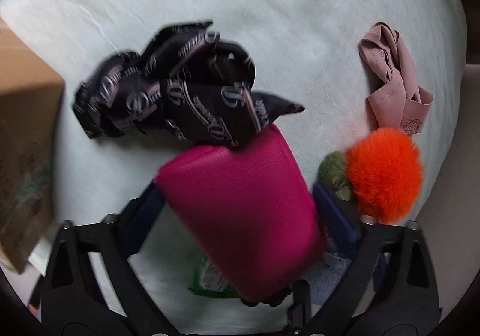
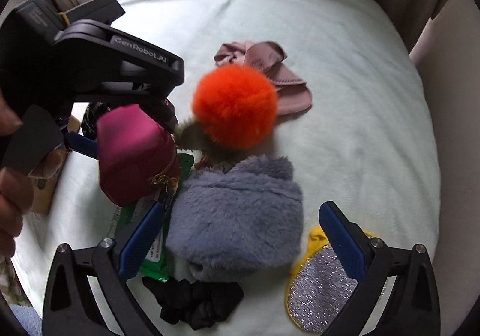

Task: Organize soft objects
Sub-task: 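Grasp the pink pouch with the left tool while the right tool grasps the grey sock, then carry the pink pouch and grey sock over the cardboard box with both tools, then open both tools to drop the pouch and sock into the box, then lift both tools away from the box toward the remaining items, then grasp the orange pompom with the left tool while the right tool grasps the black sock, then carry the orange pompom and black sock over the box with both tools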

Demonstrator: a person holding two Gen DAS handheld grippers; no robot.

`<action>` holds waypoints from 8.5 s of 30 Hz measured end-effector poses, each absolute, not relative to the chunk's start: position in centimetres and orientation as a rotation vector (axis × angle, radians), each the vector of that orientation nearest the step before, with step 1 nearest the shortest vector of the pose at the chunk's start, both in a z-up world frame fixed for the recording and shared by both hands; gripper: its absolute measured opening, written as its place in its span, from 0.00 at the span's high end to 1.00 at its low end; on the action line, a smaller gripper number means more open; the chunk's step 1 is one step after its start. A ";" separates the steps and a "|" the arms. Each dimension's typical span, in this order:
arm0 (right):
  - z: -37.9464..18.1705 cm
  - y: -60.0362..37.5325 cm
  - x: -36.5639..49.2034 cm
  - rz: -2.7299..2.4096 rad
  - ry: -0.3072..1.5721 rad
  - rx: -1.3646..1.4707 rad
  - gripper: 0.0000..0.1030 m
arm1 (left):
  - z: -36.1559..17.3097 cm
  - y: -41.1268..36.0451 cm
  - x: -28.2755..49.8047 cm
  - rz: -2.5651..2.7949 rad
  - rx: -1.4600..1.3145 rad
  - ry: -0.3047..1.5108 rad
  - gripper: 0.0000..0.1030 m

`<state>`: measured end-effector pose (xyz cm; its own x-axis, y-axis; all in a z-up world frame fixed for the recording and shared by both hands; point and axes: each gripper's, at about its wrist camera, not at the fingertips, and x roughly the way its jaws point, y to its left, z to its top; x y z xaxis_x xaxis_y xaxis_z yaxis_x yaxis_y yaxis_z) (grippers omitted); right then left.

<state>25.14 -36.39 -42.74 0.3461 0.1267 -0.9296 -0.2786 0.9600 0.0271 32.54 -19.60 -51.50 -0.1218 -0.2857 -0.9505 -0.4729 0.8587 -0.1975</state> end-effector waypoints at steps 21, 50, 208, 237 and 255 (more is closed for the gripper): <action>-40.4 -36.1 25.4 0.193 1.200 -0.063 0.56 | -45.4 -17.7 28.7 0.092 -0.603 1.644 0.51; -17.0 -30.7 14.1 0.081 0.860 -0.017 0.56 | -21.8 -10.8 21.3 -0.107 -0.429 1.253 0.51; -47.0 -34.4 13.4 0.235 1.031 -0.179 0.32 | -46.4 -32.7 33.6 -0.542 0.420 1.105 0.41; -41.7 -37.4 12.4 0.130 1.000 -0.123 0.70 | -38.2 -30.9 33.4 -0.547 0.383 1.006 0.70; -24.3 -32.1 9.0 0.118 0.811 -0.185 0.70 | -19.6 -20.6 25.8 -0.480 0.263 0.851 0.70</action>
